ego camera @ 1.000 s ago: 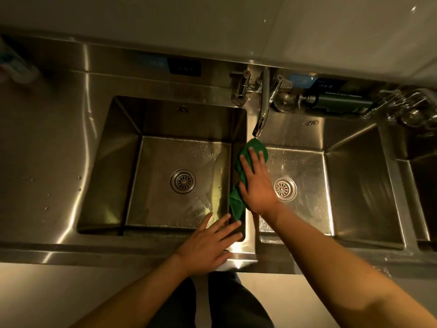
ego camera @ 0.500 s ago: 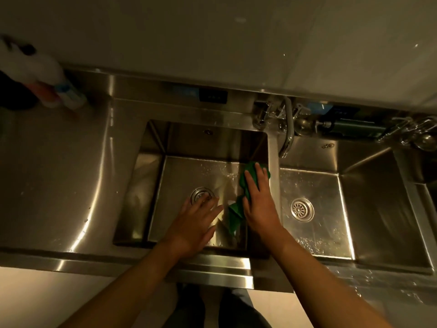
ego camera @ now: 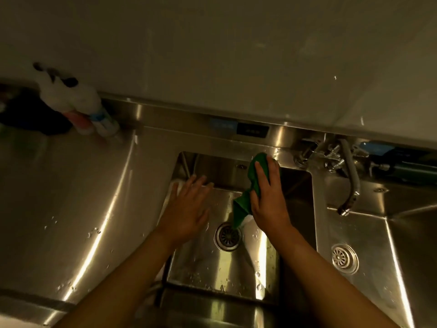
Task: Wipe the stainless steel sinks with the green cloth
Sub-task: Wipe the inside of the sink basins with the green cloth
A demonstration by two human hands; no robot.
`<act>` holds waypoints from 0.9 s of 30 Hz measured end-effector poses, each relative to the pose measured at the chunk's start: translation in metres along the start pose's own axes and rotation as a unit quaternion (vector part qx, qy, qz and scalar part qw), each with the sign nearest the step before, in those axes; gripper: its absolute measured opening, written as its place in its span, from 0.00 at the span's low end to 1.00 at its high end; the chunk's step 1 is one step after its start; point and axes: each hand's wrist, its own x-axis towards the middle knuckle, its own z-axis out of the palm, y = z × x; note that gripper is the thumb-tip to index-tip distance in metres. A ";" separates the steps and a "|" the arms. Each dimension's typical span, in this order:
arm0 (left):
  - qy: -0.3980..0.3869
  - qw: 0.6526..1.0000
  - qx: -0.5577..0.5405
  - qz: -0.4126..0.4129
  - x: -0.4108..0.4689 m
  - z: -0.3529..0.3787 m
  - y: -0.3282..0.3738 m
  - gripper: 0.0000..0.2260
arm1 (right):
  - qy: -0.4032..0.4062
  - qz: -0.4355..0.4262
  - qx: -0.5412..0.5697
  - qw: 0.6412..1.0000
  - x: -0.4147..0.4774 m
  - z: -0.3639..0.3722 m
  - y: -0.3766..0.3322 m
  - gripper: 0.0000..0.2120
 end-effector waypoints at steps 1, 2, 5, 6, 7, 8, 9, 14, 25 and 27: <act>0.005 1.000 -0.001 -0.016 0.008 0.001 -0.011 0.31 | 0.007 0.007 0.003 1.000 0.011 0.004 0.003 0.33; 0.006 0.999 -0.001 -0.034 0.015 0.003 -0.021 0.32 | 0.016 0.016 0.006 1.000 0.022 0.008 0.006 0.32; -0.001 0.996 0.004 -0.084 0.029 0.017 -0.047 0.34 | 0.046 0.048 0.011 0.998 0.054 0.018 0.021 0.31; -0.001 0.996 0.007 -0.093 0.031 0.023 -0.054 0.34 | 0.051 0.059 0.011 0.997 0.063 0.022 0.026 0.31; 0.001 0.995 0.007 -0.099 0.033 0.029 -0.060 0.35 | 0.054 0.070 0.008 0.996 0.072 0.026 0.032 0.31; 0.004 0.994 0.002 -0.107 0.036 0.034 -0.065 0.35 | 0.057 0.080 0.002 0.995 0.080 0.030 0.039 0.30; 0.008 0.993 -0.008 -0.115 0.038 0.038 -0.070 0.35 | 0.059 0.090 -0.006 0.994 0.086 0.033 0.046 0.31; 0.046 0.991 -0.026 -0.126 0.042 0.055 -0.084 0.37 | 0.086 0.108 -0.086 0.987 0.102 0.049 0.066 0.31; 0.056 0.981 -0.115 -0.142 0.041 0.051 -0.093 0.45 | -0.013 0.041 -0.176 0.983 0.122 0.126 -0.005 0.32; 0.065 0.982 -0.072 -0.160 0.041 0.050 -0.092 0.46 | -0.044 0.012 -0.182 0.982 0.129 0.144 -0.024 0.33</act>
